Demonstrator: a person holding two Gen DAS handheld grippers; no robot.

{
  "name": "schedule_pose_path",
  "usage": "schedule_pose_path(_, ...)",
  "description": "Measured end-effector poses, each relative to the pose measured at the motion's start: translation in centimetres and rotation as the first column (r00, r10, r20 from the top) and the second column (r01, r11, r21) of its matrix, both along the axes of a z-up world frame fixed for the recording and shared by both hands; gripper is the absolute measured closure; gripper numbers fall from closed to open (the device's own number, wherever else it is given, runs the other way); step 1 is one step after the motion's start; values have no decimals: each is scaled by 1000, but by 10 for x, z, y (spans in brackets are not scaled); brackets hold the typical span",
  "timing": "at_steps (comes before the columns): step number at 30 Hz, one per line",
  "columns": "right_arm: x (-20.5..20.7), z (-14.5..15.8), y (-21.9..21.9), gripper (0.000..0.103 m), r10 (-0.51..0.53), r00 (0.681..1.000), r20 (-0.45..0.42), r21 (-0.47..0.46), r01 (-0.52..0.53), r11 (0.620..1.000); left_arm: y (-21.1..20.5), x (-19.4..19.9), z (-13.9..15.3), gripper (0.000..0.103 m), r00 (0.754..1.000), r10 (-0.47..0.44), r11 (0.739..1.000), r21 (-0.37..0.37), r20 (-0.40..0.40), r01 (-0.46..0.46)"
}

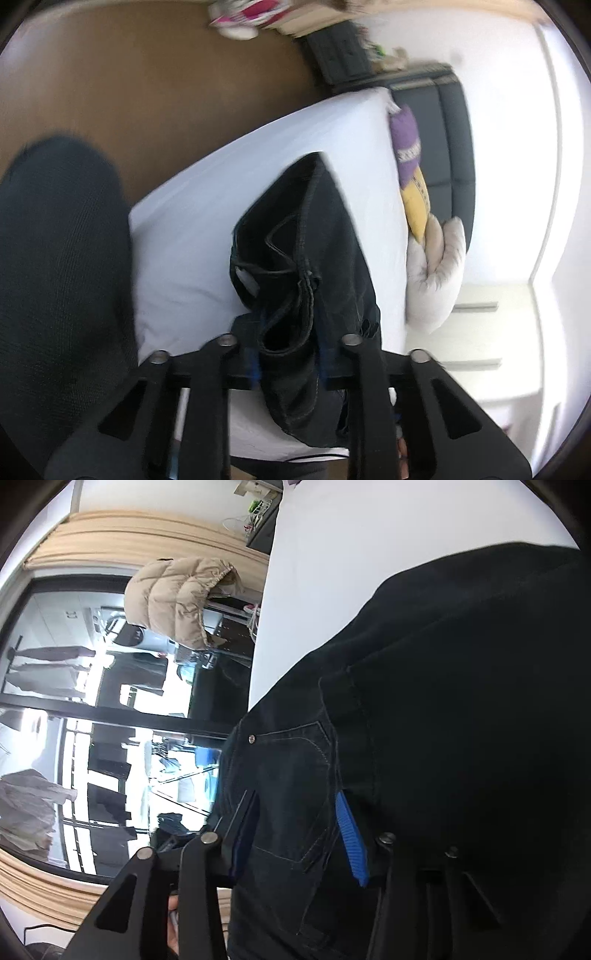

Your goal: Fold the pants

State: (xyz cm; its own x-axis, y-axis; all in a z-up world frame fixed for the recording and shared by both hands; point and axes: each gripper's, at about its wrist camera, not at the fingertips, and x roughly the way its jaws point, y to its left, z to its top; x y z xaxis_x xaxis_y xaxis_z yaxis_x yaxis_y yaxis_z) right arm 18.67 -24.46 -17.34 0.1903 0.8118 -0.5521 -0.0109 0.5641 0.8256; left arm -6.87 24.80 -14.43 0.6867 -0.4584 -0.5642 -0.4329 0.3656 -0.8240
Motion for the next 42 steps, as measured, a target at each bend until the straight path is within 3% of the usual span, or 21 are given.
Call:
schedule_pose_path(4,4,1,4,62,22,1000,-9,-84,-22,996,-16,14,37,88,993,-82,985,158,79,69)
schedule_pose_path(7,7,-5,10,74,54,998,-28,-143,-58,988,-32,25,59,89,982,-145,963,244,122,112)
schedule_pose_path(10,11,-12,8,102,50,998,-42,-183,-57,982,-50,35,77,89,967,-210,934,324,147,154)
schedule_pose_path(18,13,-28,4,103,62,995,-78,-217,-77,973,-120,67,112,90,911,-367,850,466,189,245)
schedule_pose_path(25,7,-39,-5,103,34,997,-62,-158,-43,986,-213,93,137,90,816,-544,741,568,198,356)
schedule_pose_path(28,1,-25,-9,103,56,998,1,-137,-56,989,-255,103,138,90,773,-610,691,594,173,412)
schedule_pose_path(29,-1,-17,-16,94,46,999,18,-131,-43,990,-269,106,139,90,758,-632,668,610,163,426)
schedule_pose_path(31,-9,9,-49,76,-35,995,88,-3,35,999,-295,108,139,90,730,-668,626,640,144,446)
schedule_pose_path(32,-13,21,-68,49,-76,991,114,74,68,995,-306,109,138,90,720,-681,610,648,134,456)
schedule_pose_path(33,-16,33,-83,32,-103,984,143,108,88,990,-320,111,136,90,708,-696,591,656,120,470)
schedule_pose_path(36,-21,56,-107,18,-99,975,199,131,73,989,-350,115,127,90,678,-730,547,668,86,505)
schedule_pose_path(42,-20,49,-102,18,-22,984,176,128,0,992,-415,119,115,90,590,-808,402,732,1,550)
